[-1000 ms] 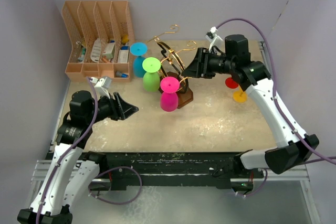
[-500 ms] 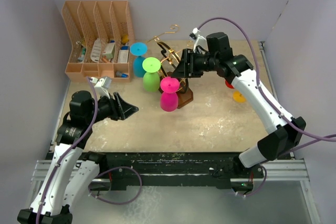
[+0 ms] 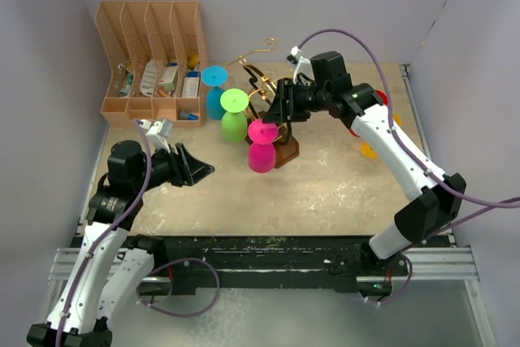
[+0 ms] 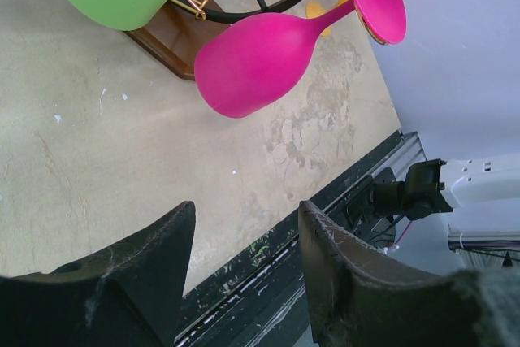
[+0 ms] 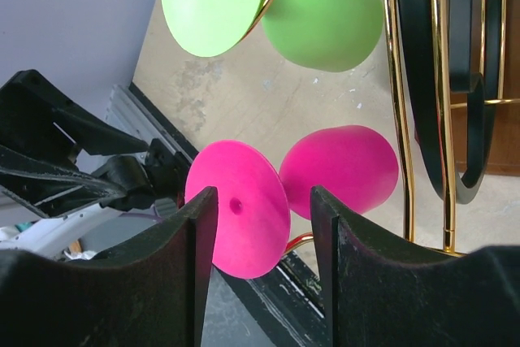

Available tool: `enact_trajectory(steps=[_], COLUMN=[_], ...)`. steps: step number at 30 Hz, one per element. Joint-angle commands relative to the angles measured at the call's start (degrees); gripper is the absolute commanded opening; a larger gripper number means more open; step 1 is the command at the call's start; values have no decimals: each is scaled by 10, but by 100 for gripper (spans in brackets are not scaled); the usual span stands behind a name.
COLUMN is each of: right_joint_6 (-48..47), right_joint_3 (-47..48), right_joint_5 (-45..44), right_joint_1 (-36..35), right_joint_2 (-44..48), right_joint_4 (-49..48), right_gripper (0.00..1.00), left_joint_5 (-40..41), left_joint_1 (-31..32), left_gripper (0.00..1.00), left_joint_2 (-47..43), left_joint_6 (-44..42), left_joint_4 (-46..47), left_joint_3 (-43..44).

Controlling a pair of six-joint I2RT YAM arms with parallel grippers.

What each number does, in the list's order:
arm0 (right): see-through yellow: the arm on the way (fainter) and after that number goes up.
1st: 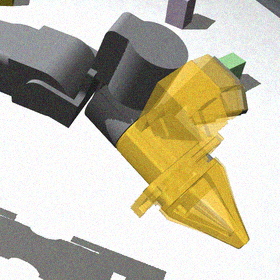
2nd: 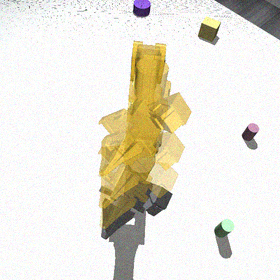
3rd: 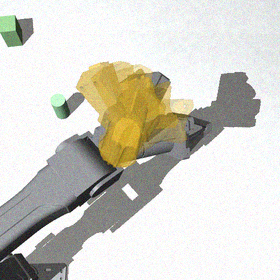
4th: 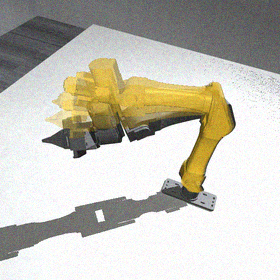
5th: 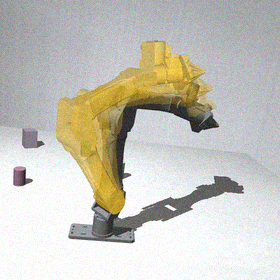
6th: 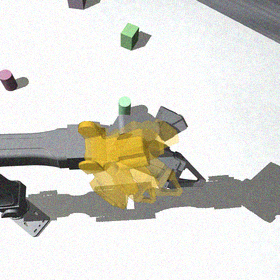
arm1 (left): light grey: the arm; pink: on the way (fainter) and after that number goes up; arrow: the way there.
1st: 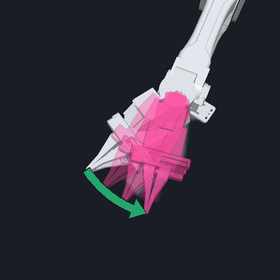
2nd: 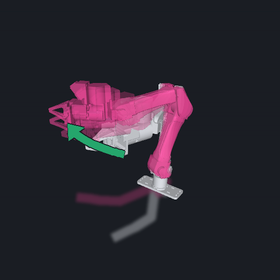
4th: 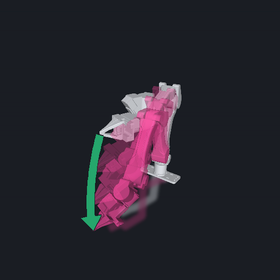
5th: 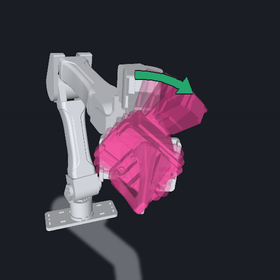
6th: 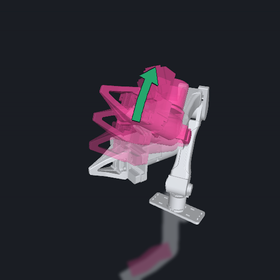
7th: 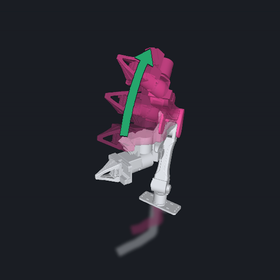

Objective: Take the wine glass off the wine glass rack

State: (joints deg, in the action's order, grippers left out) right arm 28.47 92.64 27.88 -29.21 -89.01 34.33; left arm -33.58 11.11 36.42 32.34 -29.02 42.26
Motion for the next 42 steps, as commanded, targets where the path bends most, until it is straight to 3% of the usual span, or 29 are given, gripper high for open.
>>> enact_trajectory(steps=[1,30,42], right_joint_6=[-17,5,8], right_joint_3=[16,-30,-29], right_joint_5=[-5,78,37], right_joint_1=[-4,-30,-33], right_joint_2=[5,43,37], right_joint_4=[3,-25,-19], right_gripper=[51,39,38], left_joint_5=[2,2,1], left_joint_1=[-2,-2,-2], left_gripper=[57,57,57], left_joint_2=[1,11,15], left_joint_6=[0,2,3], left_joint_4=[10,17,24], left_joint_3=[7,4,2])
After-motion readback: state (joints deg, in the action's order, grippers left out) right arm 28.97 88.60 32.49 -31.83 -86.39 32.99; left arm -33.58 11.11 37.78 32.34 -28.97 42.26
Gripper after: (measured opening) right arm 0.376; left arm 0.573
